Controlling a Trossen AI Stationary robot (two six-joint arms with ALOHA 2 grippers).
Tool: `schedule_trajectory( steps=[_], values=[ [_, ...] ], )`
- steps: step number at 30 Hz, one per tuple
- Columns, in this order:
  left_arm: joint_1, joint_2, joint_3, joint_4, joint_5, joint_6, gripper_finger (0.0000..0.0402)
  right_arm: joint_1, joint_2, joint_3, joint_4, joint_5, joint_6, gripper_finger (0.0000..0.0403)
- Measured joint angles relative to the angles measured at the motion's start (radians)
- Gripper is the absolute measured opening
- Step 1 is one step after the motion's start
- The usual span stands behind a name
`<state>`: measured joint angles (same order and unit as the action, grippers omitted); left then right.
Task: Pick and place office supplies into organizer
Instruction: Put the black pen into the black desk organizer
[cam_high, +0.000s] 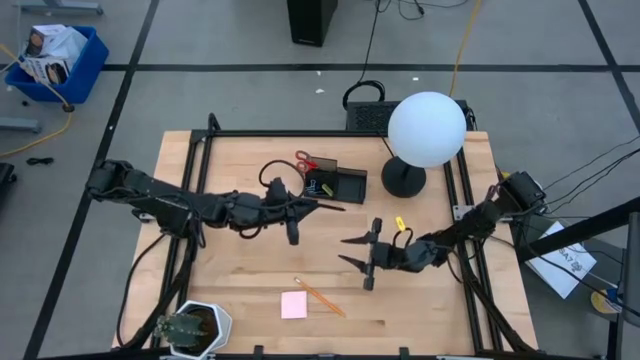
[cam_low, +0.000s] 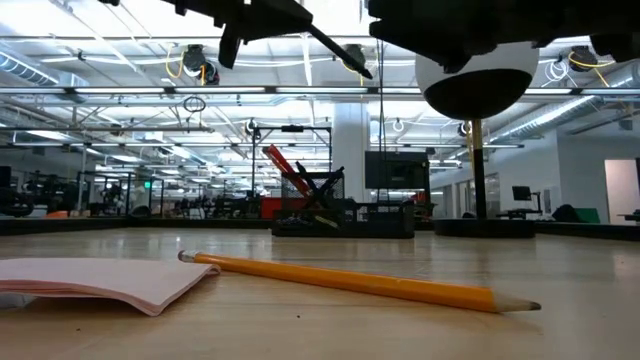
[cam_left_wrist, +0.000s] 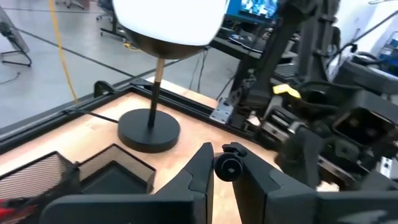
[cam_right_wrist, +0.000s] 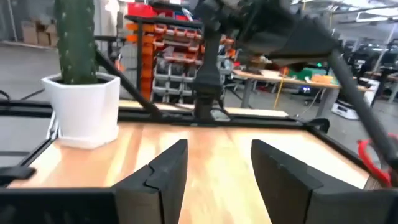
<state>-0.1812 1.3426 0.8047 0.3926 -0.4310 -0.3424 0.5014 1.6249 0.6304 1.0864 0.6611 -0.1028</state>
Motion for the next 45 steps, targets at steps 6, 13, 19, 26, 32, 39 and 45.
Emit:
schedule_trajectory(
  steps=[6,13,19,26,32,39,45],
  values=[
    [0.053,0.0,0.0,0.001,-0.032,0.034,0.0037,0.059,0.0,0.0,-0.035,0.022,0.013,0.0169],
    [0.155,0.0,0.0,-0.017,-0.043,0.072,0.0044,0.118,0.0,0.0,-0.044,0.071,0.014,0.0167],
    [0.279,0.0,0.077,-0.249,-0.038,0.035,0.0036,0.137,0.0,0.0,-0.052,0.075,0.014,0.0165],
    [0.397,0.0,0.182,-0.445,0.108,0.008,0.0036,0.135,0.0,0.0,-0.077,0.075,0.039,0.0163],
    [0.464,0.04,0.227,-0.492,0.206,-0.008,0.0036,0.134,0.0,0.0,-0.075,0.076,0.042,0.0162],
    [0.503,0.167,0.297,-0.562,0.252,-0.027,0.0036,0.133,0.0,0.0,-0.083,0.076,0.058,0.0162],
    [0.515,0.288,0.36,-0.609,0.253,-0.026,0.0036,0.133,0.0,0.0,-0.091,0.076,0.068,0.016]
  ],
)
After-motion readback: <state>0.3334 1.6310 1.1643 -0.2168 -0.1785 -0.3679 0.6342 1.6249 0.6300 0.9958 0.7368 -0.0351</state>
